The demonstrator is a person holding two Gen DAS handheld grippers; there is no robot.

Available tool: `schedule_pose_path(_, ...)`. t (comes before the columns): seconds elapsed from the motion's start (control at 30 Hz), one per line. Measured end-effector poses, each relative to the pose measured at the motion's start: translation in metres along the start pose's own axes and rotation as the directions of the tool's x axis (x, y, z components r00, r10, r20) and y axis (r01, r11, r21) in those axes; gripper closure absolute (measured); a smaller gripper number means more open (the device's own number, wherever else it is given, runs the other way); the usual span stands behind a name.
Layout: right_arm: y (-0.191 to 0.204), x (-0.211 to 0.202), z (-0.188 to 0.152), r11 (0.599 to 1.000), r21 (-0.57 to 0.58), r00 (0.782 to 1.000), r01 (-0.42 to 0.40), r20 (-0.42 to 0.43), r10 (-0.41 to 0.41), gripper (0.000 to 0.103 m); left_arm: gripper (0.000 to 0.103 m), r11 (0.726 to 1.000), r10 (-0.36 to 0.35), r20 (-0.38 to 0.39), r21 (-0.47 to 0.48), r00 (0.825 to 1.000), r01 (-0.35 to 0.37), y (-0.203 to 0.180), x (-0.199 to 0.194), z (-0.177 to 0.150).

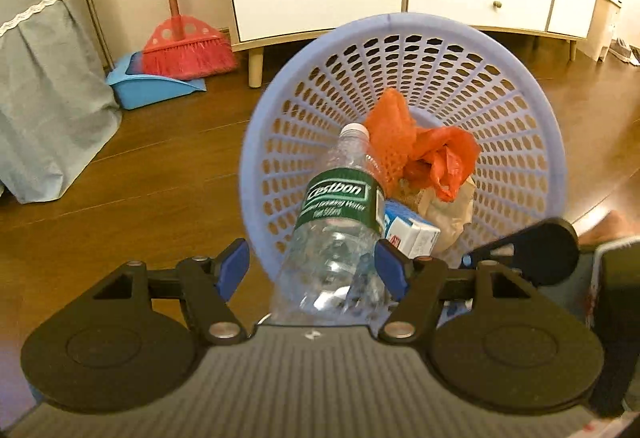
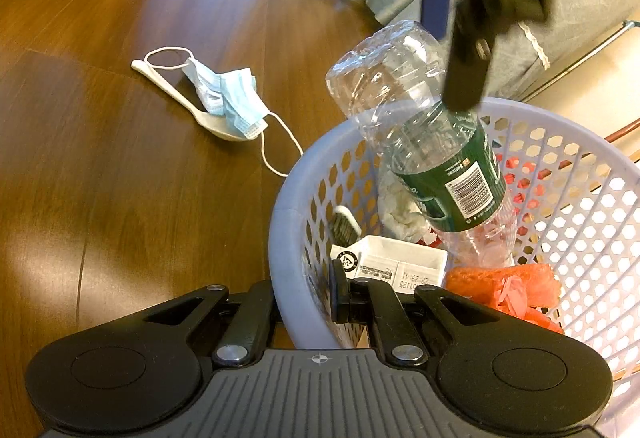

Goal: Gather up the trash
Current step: 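Lower the bottle into the wastebasket and open the left tool, then lower the left tool to the blue face mask and grasp it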

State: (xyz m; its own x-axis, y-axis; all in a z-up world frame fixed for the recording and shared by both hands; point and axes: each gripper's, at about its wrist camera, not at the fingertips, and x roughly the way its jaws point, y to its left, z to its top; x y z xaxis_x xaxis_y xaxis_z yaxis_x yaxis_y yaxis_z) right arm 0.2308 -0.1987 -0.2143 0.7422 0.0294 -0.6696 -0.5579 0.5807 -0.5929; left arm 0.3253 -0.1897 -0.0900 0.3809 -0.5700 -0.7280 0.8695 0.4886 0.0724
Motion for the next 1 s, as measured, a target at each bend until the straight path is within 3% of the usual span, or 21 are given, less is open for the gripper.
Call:
schedule_pose_path(0.3,-0.002,-0.001,-0.001,1.0,0.004,1.0,0.002,-0.001,-0.002,0.098,0.037,0.999,0.025,-0.025,-0.039,0.999,-0.026,0.018,-0.03,-0.037)
schedule_pose_path(0.73,-0.002,-0.002,-0.001,1.0,0.008,1.0,0.005,-0.004,-0.005,0.098,0.037,0.999,0.048,-0.066,-0.022,0.997,-0.05,0.016,-0.027,-0.067)
schedule_pose_path(1.0,-0.004,-0.002,-0.002,1.0,0.017,1.0,0.008,-0.003,-0.008,0.098,0.037,0.989,0.134,-0.155,-0.048,0.979,-0.143,0.047,-0.034,-0.148)
